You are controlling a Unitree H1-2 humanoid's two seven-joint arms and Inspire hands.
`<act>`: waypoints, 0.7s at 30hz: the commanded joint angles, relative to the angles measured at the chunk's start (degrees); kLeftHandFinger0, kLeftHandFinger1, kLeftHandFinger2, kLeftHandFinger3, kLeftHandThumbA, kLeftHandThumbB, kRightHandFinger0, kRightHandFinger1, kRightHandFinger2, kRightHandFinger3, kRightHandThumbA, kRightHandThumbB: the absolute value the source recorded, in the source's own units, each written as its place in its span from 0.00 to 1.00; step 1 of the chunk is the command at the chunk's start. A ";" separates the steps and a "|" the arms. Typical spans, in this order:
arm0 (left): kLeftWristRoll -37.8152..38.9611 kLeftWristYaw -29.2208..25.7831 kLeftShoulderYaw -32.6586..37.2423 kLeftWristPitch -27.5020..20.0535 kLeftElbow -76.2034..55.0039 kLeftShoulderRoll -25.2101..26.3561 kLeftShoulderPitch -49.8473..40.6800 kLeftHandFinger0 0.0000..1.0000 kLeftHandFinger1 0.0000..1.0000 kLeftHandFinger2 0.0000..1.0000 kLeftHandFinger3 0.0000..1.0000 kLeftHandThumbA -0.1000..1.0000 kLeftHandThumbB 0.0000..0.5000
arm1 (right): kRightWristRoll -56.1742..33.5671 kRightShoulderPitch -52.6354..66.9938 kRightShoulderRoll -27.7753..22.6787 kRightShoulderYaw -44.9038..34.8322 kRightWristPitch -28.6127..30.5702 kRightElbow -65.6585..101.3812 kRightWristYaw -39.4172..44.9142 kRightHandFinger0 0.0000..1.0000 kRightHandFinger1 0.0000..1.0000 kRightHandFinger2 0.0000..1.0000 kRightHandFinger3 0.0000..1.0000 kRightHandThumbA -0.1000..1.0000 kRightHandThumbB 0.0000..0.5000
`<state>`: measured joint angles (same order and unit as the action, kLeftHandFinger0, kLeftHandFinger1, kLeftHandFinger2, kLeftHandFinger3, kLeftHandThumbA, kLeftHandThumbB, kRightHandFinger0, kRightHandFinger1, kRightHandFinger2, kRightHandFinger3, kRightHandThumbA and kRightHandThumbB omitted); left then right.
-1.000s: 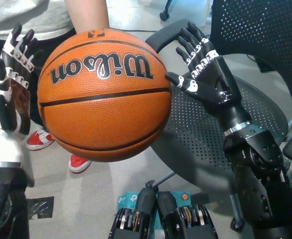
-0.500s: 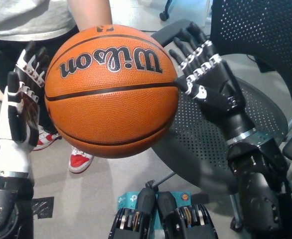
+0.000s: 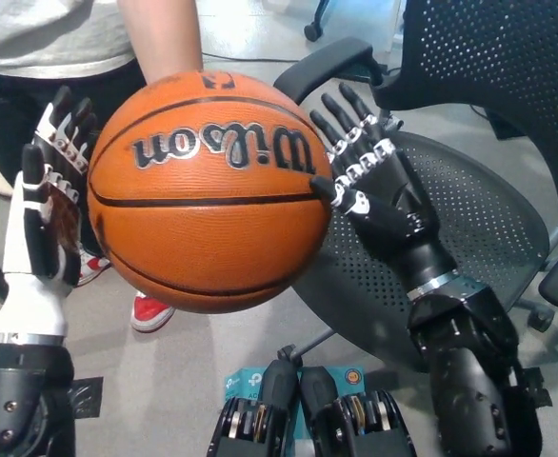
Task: The robot grabs the basketball from a person using both hands and then drops it on the black chair in the front
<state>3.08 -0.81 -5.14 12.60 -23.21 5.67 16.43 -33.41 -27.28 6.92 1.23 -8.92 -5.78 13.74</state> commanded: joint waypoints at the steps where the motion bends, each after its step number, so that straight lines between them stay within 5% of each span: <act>1: -5.90 0.76 5.59 -1.56 0.67 -1.37 1.95 1.00 1.00 1.00 1.00 1.00 0.38 | 9.49 -2.03 3.53 5.05 5.93 -3.38 -0.39 1.00 1.00 1.00 1.00 1.00 0.79; 9: -17.25 -0.68 14.13 -3.36 7.97 -1.95 4.19 1.00 1.00 1.00 1.00 1.00 0.32 | 17.43 -3.89 8.51 7.28 12.71 -8.78 -6.89 1.00 1.00 1.00 1.00 1.00 0.74; 11: -18.66 -0.99 15.51 -3.96 9.38 -1.87 4.78 1.00 1.00 1.00 1.00 1.00 0.37 | 16.85 -4.20 9.11 7.17 14.06 -9.47 -6.29 1.00 1.00 1.00 1.00 1.00 0.70; 13: -21.23 -1.39 16.93 -5.24 10.46 -1.07 5.27 1.00 1.00 1.00 1.00 1.00 0.34 | 16.82 -4.31 9.00 7.61 14.81 -9.53 -5.50 1.00 1.00 1.00 1.00 1.00 0.65; 14: -22.25 -2.00 17.33 -4.45 10.83 -1.37 5.50 1.00 1.00 1.00 1.00 1.00 0.38 | 16.86 -4.67 9.03 7.76 18.18 -10.45 -4.20 1.00 1.00 1.00 1.00 1.00 0.51; 21: -31.99 -2.20 22.27 -2.83 12.43 1.66 6.92 1.00 1.00 1.00 1.00 1.00 0.50 | 19.07 -5.05 9.94 8.10 18.80 -10.83 -7.53 1.00 1.00 1.00 1.00 1.00 0.57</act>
<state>-23.00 -9.20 9.58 9.71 -12.69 8.21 21.11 -18.16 -27.30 10.44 3.73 8.56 -17.09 3.33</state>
